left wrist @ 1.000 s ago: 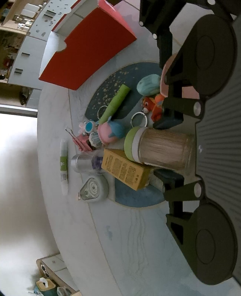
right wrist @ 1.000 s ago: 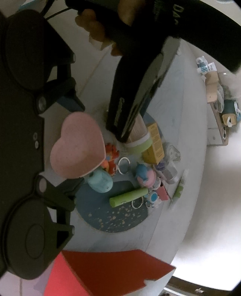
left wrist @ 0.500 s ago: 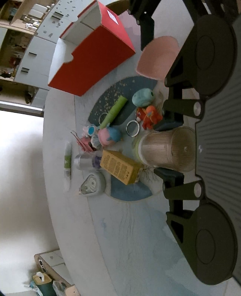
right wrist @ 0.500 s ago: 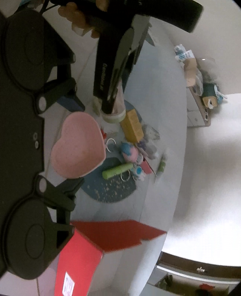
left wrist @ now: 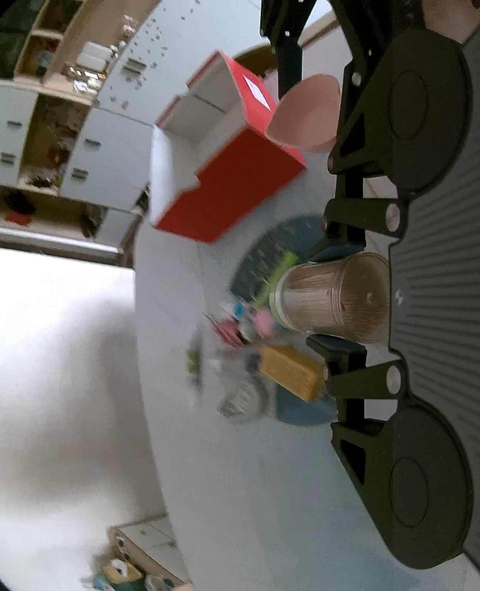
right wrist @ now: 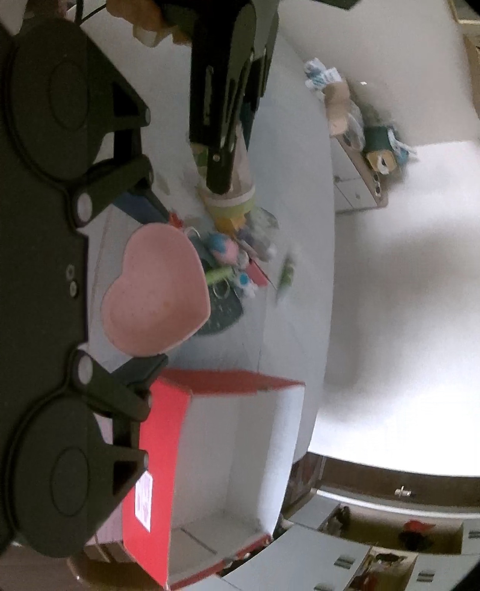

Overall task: Organize rigid objects
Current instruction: 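Carry the jar and heart dish over the red box with both tools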

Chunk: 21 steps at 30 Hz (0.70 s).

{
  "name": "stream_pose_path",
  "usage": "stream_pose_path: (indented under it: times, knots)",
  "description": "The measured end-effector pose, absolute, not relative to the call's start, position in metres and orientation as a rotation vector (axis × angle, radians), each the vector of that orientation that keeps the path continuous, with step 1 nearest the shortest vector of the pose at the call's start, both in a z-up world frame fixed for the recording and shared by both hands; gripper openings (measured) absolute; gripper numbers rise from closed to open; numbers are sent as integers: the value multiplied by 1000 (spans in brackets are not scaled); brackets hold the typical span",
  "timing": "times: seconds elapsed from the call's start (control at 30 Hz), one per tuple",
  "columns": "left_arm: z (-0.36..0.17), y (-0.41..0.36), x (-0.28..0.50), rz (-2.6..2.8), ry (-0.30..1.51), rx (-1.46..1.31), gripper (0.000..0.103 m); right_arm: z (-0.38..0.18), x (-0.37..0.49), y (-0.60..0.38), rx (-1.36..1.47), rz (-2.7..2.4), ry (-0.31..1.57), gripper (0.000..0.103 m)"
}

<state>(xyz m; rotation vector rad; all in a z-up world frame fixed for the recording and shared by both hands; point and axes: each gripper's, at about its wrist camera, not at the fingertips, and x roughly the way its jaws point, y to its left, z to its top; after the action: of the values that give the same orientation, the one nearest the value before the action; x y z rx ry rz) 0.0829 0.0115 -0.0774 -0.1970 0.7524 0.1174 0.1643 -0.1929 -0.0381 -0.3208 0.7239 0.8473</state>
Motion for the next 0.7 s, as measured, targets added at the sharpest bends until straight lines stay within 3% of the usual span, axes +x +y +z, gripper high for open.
stream_pose_path:
  times: [0.3, 0.7]
  knots:
    - [-37, -28, 111, 42, 686, -146, 42, -14, 215, -230, -283, 792, 685, 75]
    - [-28, -96, 205, 22, 698, -134, 42, -25, 311, -271, -346, 768, 697, 75]
